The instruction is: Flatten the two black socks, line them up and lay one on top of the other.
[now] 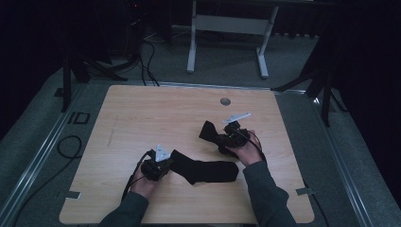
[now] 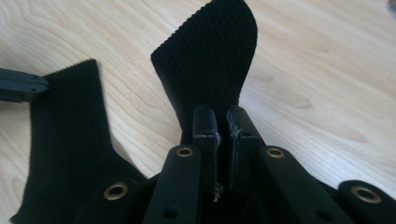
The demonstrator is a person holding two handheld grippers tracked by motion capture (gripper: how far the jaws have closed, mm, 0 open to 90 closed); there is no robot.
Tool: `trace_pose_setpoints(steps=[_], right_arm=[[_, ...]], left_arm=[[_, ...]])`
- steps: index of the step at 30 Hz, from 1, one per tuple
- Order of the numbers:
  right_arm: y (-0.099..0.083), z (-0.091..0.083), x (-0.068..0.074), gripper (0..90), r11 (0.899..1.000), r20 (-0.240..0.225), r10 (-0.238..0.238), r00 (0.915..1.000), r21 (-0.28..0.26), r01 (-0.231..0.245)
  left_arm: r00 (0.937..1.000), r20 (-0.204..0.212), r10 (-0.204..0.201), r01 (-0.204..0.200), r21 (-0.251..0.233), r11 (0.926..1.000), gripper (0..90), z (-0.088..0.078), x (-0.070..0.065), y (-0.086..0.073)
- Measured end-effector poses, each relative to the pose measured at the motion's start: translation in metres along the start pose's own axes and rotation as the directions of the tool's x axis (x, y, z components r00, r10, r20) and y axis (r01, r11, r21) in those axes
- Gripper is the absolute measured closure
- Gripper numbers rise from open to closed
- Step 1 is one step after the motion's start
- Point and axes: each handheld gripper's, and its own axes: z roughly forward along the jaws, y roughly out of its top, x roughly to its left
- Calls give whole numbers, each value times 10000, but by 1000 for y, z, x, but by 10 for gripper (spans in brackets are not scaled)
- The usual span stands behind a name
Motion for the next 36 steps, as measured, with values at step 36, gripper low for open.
trace_pose_setpoints(steps=[36], right_arm=[[-8, -122, 30, 837, 9605, 345, -852, 9958, -2628, 913]], left_arm=[[10000, -28, -55, 55, -16, 10000, 887, 0, -1, 0]])
